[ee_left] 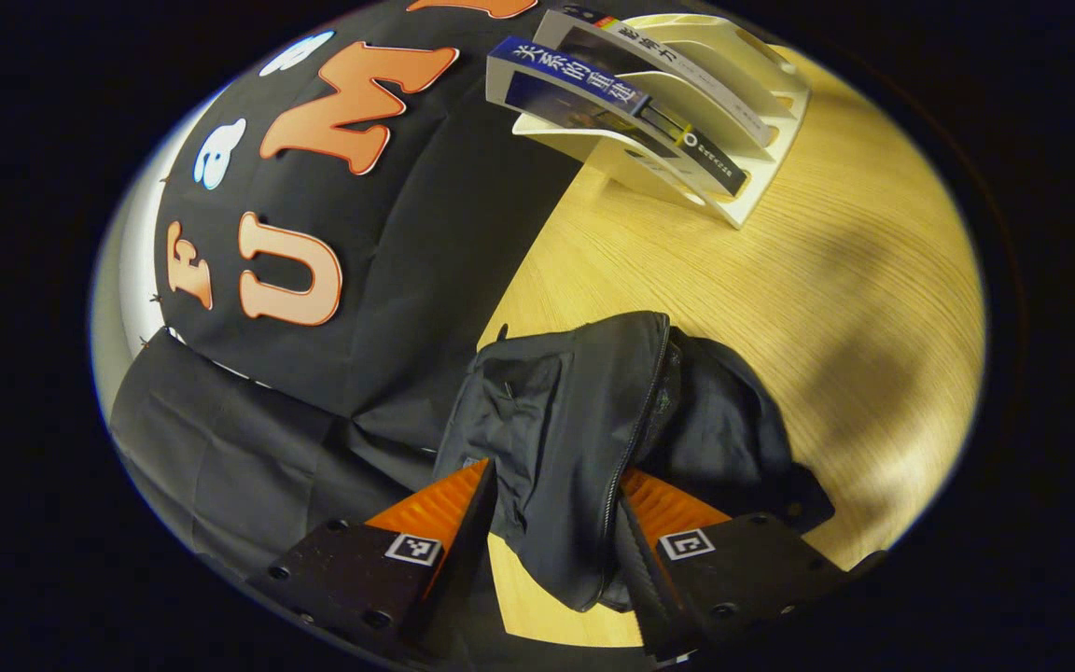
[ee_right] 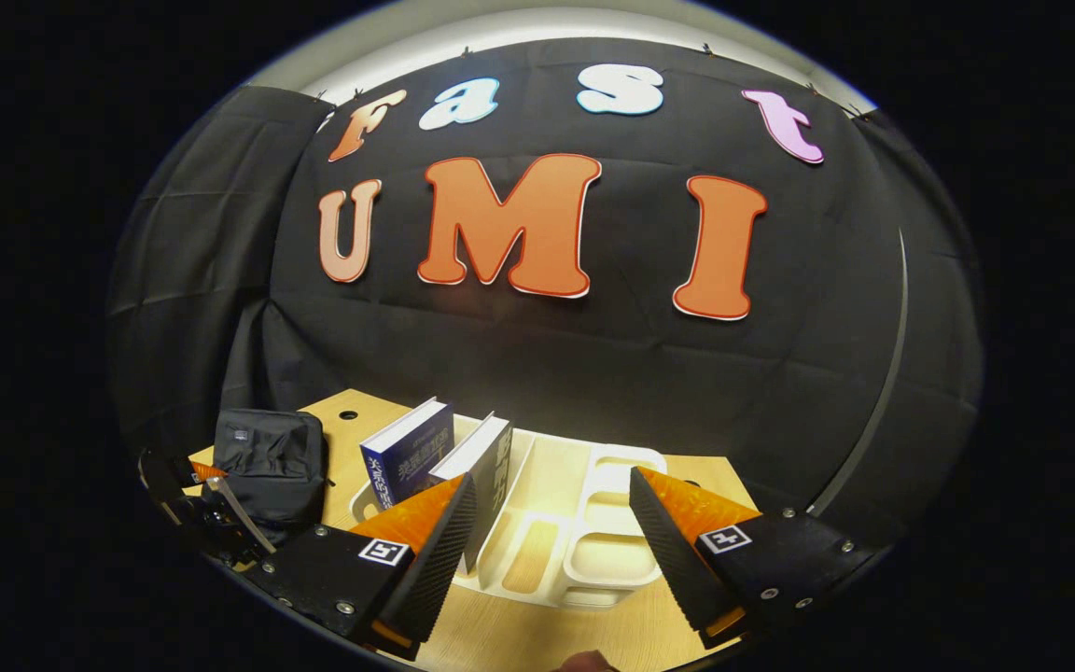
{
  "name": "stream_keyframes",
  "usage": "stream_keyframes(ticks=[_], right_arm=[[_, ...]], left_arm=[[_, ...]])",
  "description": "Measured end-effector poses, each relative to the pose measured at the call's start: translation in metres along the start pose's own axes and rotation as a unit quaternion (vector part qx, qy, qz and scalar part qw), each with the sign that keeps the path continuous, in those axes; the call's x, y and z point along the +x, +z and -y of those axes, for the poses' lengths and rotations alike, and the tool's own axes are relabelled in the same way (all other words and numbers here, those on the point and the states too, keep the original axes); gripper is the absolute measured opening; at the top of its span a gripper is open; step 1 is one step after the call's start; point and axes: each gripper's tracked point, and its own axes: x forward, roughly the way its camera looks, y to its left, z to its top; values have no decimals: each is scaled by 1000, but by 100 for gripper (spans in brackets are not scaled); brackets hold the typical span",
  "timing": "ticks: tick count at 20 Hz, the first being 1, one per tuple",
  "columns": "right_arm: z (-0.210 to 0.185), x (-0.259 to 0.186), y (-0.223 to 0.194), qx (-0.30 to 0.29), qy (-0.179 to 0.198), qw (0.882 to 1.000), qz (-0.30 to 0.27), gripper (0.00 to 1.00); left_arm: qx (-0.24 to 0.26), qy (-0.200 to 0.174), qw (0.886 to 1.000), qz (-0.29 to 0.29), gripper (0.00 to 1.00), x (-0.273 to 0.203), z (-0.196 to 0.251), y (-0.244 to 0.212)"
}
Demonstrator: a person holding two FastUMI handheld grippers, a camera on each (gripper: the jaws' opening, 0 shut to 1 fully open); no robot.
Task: Open the schoolbag, grab two books from the bookshelf and put them into the schoolbag.
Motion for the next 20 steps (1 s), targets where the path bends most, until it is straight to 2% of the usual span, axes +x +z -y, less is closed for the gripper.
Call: stream_keyframes(ticks=[1,2,3,4,5,6,7,8,12,17,20], right_arm=[[1,0,4,0,-7,1000,2,97],[3,-1,8,-1,-14,1000,4,97],[4,-2,12,-2,-20,1000,5,97],[4,-2,13,-2,-27,1000,5,97],[4,-3,17,0,-34,999,6,97],[3,-4,19,3,-41,999,7,97],[1,-4,21,3,-47,999,6,97],[-1,-4,23,1,-53,999,5,97],[-28,-2,29,21,-52,998,-10,97],[-76,13,48,-2,-43,999,-20,97],[-113,20,50,22,-23,998,-51,97]], left_arm=[[-4,-12,1000,0,66,4,-3,3],[-8,-23,1000,2,56,7,-7,7],[-9,-33,999,8,51,11,-14,11],[-9,-38,999,13,55,11,-23,14],[-9,-43,999,22,49,12,-33,19],[-10,-56,998,25,31,12,-39,19],[-15,-67,997,27,36,12,-46,18],[-21,-80,996,28,17,13,-53,16],[-56,-142,987,44,7,4,-75,30],[-75,-174,979,76,6,3,-123,46],[-87,-211,968,106,5,1,-140,51]])
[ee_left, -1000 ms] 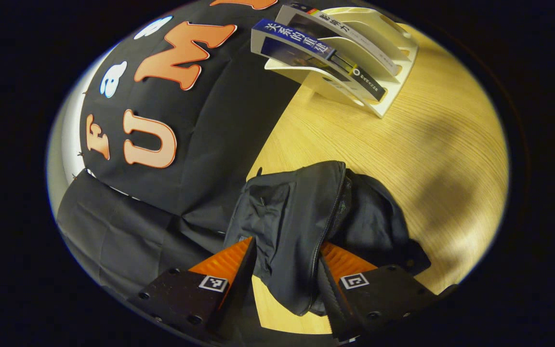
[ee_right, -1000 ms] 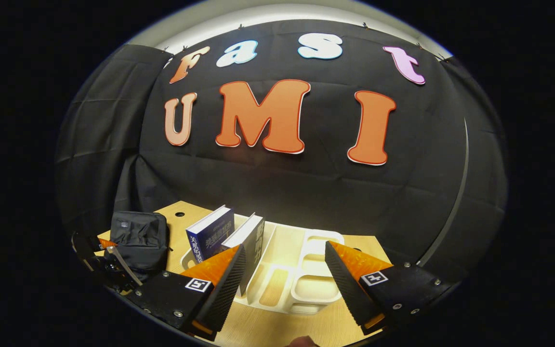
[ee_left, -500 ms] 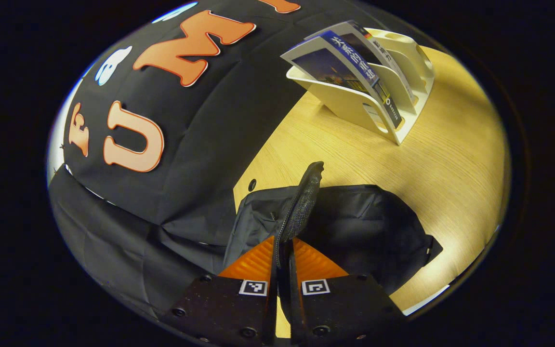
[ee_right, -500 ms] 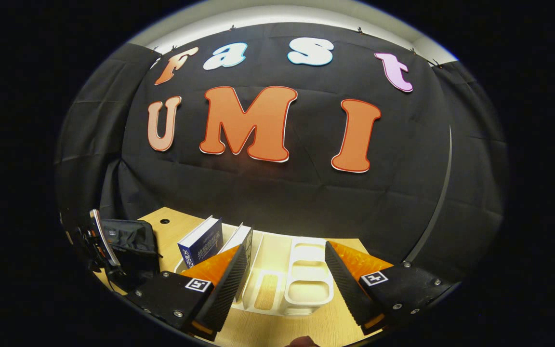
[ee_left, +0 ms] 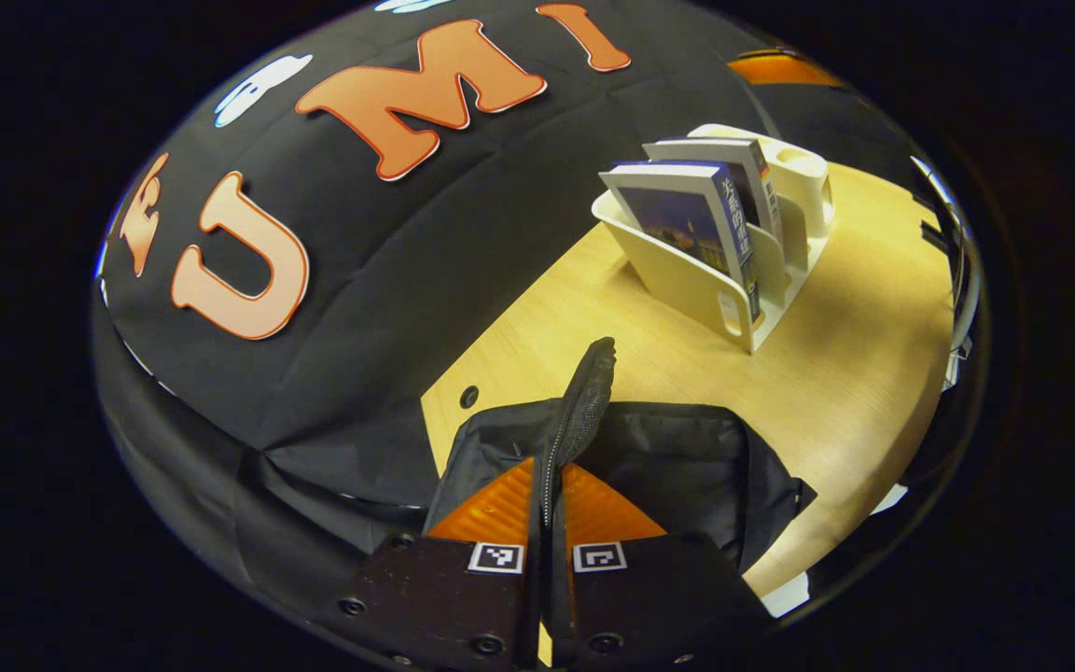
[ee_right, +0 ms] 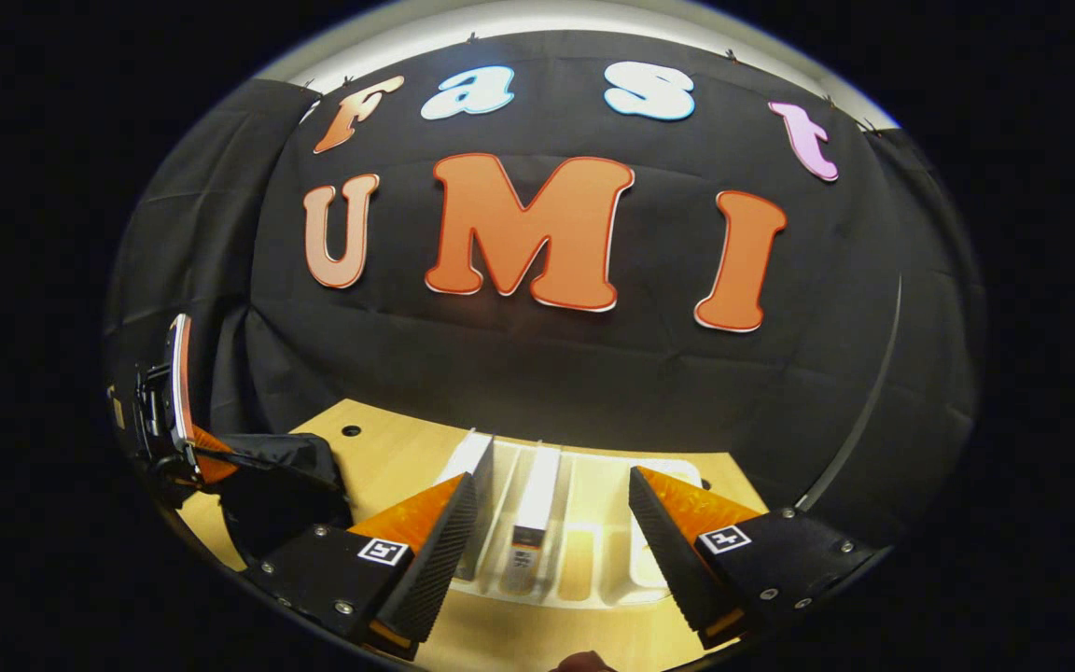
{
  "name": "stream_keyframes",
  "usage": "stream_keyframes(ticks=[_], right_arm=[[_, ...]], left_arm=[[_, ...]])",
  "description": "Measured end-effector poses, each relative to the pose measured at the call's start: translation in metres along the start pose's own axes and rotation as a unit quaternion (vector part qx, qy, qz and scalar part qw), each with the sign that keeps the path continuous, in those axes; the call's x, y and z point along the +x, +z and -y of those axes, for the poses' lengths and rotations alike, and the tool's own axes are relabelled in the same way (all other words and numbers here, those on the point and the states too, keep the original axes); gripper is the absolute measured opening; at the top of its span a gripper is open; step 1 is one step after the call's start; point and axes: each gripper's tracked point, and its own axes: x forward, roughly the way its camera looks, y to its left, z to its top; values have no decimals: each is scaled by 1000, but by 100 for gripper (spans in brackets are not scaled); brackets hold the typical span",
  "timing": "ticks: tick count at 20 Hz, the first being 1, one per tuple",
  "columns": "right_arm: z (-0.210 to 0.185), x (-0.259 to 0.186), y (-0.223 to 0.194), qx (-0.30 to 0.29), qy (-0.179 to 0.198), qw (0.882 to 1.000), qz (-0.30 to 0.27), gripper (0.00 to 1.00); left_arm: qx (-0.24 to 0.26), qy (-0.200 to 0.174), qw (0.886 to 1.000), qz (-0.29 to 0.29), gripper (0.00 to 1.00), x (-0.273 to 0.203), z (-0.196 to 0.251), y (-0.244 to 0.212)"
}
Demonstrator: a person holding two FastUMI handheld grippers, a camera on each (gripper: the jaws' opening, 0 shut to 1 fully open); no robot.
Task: Open the schoolbag, grab two books from the bookshelf and put them into the schoolbag.
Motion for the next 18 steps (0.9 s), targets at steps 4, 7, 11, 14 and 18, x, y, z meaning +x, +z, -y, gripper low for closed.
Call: stream_keyframes(ticks=[4,7,11,14,18], right_arm=[[-25,6,-4,34,-11,998,-57,97],[-37,15,-12,26,-9,993,-112,97],[-57,23,-13,75,35,978,-193,97],[-72,39,-9,89,59,966,-235,97],[-64,76,0,49,58,956,-284,97]], left_arm=[[-59,-68,996,15,5,-2,-25,6],[-87,-92,992,26,4,-1,-49,10],[-107,-141,984,15,4,-5,-46,13],[-105,-149,983,7,4,-3,-50,10],[-121,-155,980,-14,4,-1,-46,10]])
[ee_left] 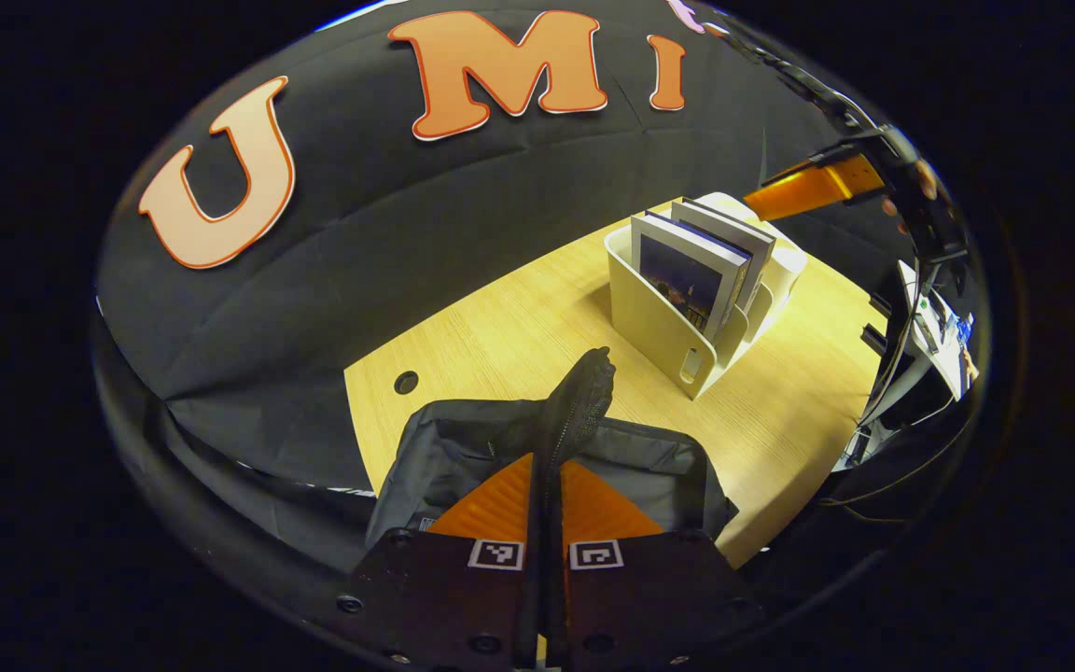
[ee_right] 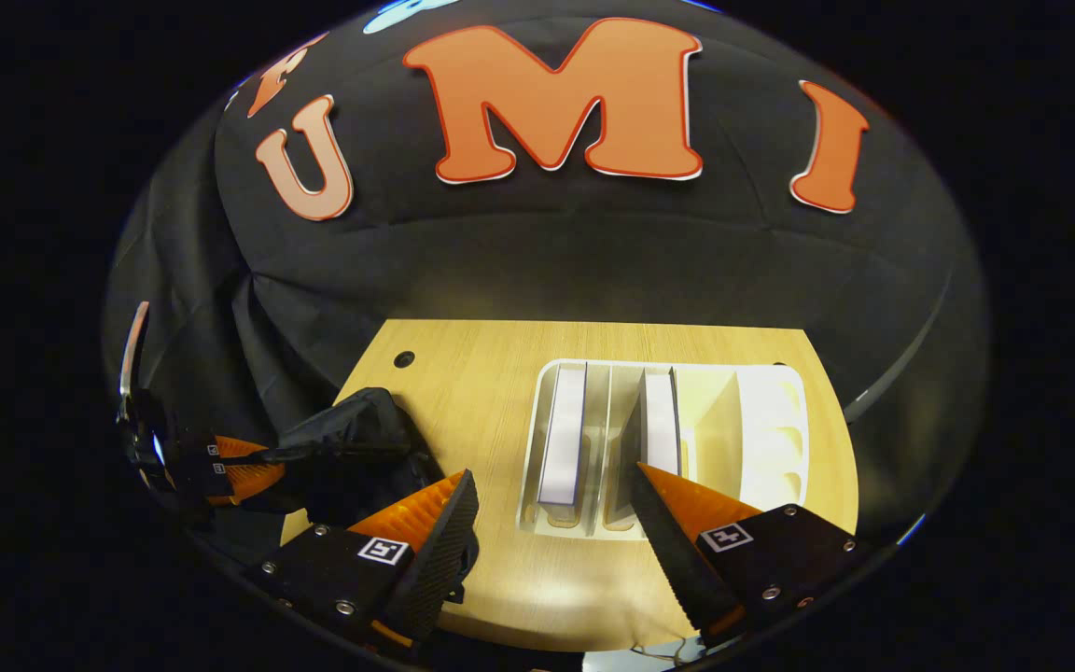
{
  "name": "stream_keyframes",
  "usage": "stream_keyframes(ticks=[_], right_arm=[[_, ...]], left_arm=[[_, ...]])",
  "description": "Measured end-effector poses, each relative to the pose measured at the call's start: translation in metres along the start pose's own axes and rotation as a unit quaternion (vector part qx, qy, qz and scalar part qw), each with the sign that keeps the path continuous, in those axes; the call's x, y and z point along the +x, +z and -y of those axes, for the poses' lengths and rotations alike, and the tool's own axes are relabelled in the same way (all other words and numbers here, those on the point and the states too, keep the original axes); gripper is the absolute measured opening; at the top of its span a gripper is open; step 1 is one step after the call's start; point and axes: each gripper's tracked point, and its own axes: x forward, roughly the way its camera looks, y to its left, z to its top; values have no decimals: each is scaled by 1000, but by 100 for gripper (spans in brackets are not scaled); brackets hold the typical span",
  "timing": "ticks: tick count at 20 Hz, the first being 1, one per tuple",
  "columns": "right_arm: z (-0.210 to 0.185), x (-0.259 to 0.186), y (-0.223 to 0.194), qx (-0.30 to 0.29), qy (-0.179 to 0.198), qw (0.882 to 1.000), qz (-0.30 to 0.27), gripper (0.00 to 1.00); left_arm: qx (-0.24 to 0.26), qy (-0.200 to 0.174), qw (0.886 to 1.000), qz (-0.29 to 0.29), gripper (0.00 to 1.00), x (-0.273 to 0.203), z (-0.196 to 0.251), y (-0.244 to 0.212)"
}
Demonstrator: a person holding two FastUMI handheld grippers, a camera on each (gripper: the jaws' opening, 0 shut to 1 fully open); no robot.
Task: Open the schoolbag, grab two books from the bookshelf and put them into the schoolbag.
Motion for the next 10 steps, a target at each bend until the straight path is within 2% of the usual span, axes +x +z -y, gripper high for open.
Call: stream_keyframes(ticks=[5,10], right_arm=[[2,59,11,23,32,994,-99,95],[3,100,7,11,37,989,-143,89]], left_arm=[[-9,16,1000,-14,4,4,-1,3],[-64,18,997,-29,4,19,15,3]])
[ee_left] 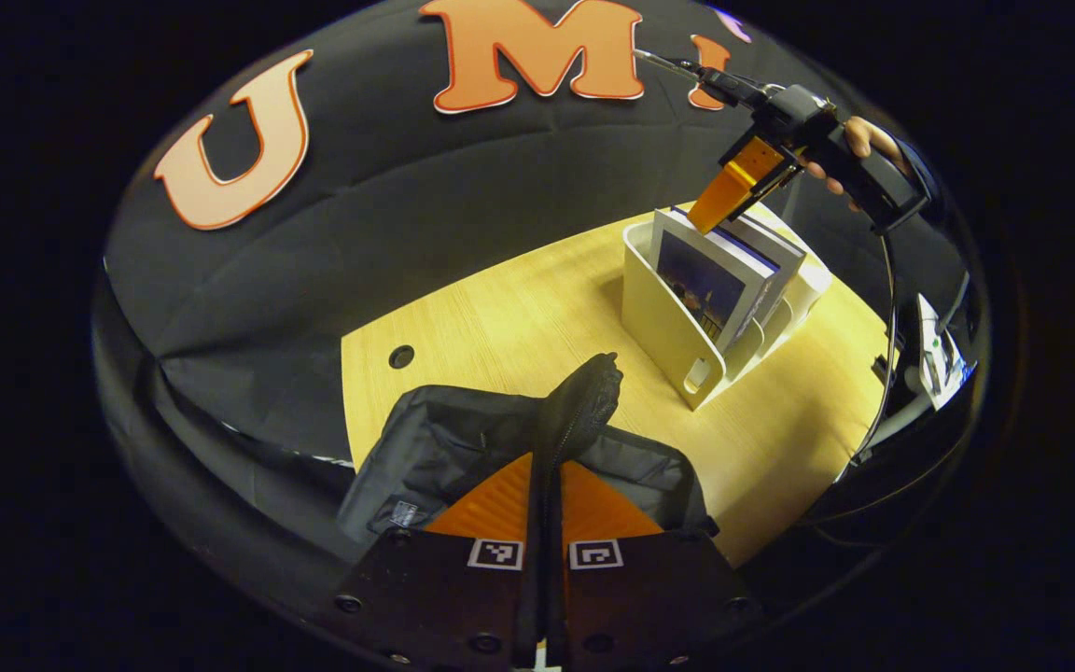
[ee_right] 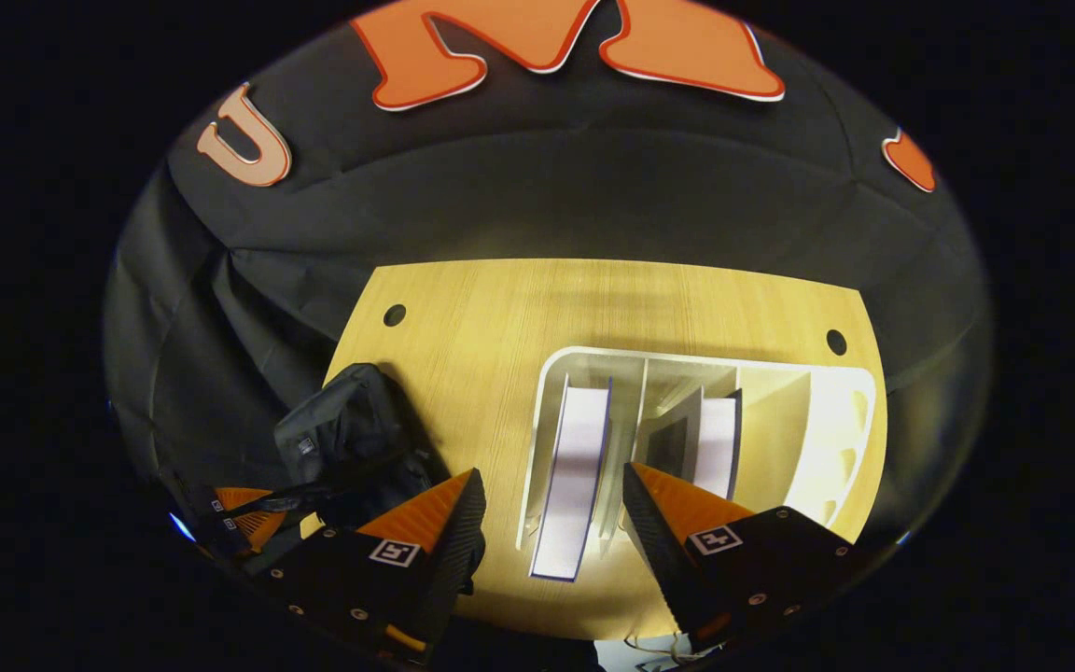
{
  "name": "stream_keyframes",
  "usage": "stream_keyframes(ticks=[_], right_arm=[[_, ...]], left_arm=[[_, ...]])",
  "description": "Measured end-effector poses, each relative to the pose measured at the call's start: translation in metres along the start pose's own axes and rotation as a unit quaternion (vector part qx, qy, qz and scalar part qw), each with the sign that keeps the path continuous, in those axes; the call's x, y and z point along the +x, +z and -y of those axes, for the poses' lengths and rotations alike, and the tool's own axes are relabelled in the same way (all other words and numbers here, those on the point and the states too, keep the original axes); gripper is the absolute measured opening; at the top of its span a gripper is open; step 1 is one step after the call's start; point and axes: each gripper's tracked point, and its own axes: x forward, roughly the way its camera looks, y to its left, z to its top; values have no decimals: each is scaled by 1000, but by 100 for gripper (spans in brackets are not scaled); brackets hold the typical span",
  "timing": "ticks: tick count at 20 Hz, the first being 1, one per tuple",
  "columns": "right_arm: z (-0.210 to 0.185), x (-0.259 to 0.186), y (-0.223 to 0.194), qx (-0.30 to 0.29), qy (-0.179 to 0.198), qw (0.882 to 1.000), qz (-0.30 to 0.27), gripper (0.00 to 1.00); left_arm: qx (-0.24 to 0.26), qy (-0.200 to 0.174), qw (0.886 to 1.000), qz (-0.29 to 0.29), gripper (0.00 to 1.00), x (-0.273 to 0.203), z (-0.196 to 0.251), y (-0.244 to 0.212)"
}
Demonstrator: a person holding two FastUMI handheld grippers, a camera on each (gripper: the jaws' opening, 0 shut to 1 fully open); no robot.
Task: Open the schoolbag, grab two books from the bookshelf and put them into the schoolbag.
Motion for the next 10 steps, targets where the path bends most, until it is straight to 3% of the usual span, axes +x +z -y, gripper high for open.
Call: stream_keyframes(ticks=[4,5,6,10], right_arm=[[15,29,-4,12,-17,999,-46,76],[17,34,-6,12,-19,998,-57,63],[16,37,-7,12,-19,998,-65,70],[11,44,-13,30,-18,995,-99,48]], left_arm=[[-12,10,1000,-8,4,2,5,1],[-17,13,1000,-13,4,2,6,0],[-21,15,1000,-16,4,3,7,0],[-37,18,999,-34,4,8,13,-1]])
